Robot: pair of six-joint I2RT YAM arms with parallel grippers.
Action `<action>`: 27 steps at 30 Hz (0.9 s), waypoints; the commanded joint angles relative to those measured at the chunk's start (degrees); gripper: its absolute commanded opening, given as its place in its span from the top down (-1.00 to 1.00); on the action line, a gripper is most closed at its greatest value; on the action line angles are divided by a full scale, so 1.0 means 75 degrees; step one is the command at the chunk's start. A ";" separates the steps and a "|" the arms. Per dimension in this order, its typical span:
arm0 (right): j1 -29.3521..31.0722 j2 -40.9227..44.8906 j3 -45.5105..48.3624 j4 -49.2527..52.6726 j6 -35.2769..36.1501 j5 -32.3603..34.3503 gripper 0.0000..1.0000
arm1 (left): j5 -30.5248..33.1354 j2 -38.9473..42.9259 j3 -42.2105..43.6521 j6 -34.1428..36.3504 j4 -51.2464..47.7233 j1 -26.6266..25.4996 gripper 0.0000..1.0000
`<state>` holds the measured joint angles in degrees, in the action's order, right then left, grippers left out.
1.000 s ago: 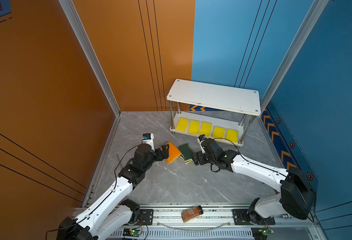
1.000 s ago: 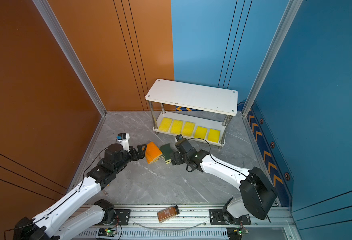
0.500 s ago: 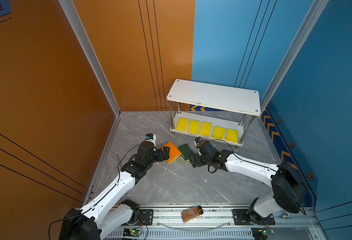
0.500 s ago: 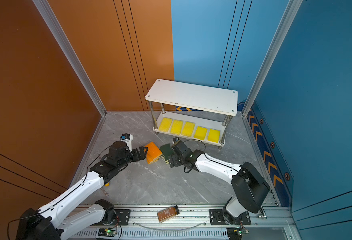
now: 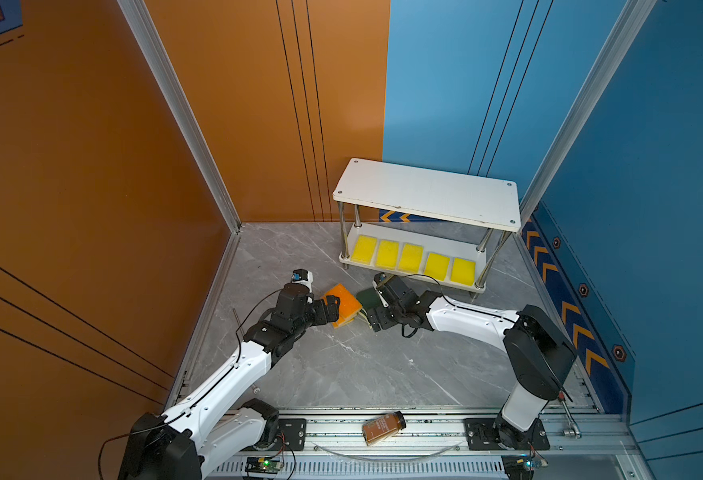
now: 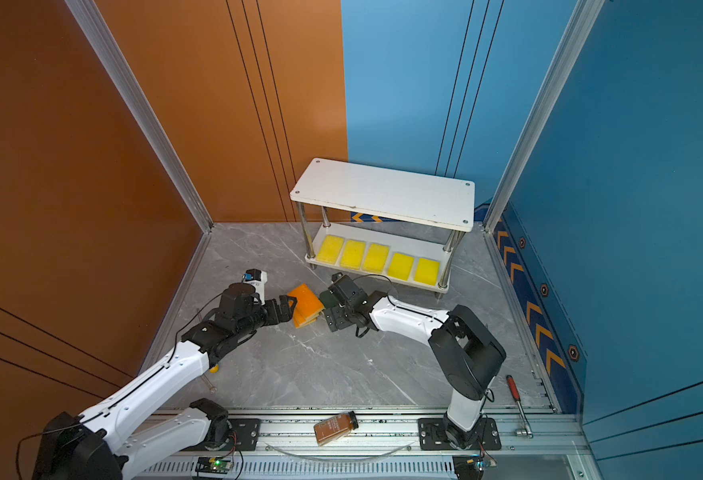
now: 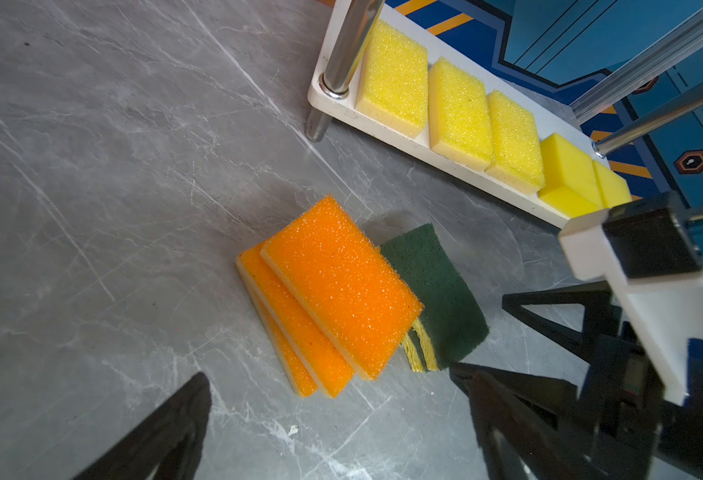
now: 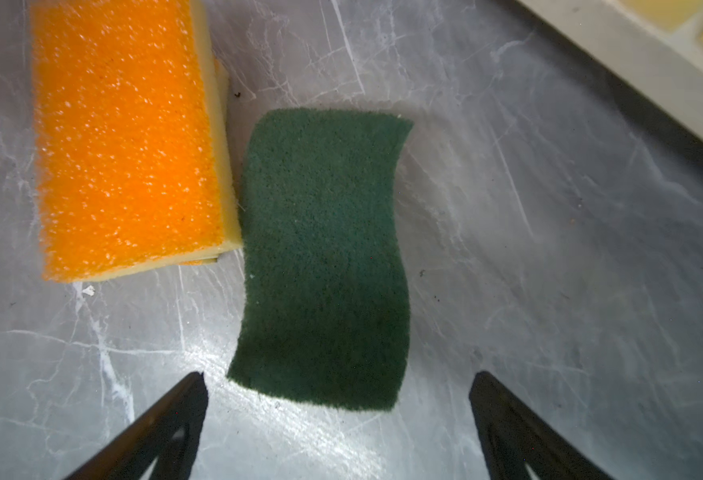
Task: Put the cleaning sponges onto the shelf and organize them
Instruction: 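Grasp the green-backed sponge with the right gripper while the left gripper hovers nearby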
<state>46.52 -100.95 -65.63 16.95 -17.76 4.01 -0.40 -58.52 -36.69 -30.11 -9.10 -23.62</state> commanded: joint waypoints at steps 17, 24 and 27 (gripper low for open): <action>0.0148 -0.0690 -0.0727 0.0095 0.0232 0.0130 -0.83 | -0.0309 -0.0037 -0.0157 -0.0293 -0.0483 0.0055 -0.96; 0.0219 -0.0886 -0.0799 0.0130 0.0258 0.0419 -0.78 | -0.0321 -0.0106 -0.0162 -0.0290 -0.0507 0.0066 -0.96; 0.0210 -0.0975 -0.0848 0.0120 0.0253 0.0448 -0.75 | -0.0356 -0.0194 -0.0183 -0.0289 -0.0523 0.0067 -0.95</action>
<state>47.81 -107.00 -70.52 16.97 -16.32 5.41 -1.85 -59.29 -36.69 -31.59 -11.88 -23.62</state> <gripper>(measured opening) 0.881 0.978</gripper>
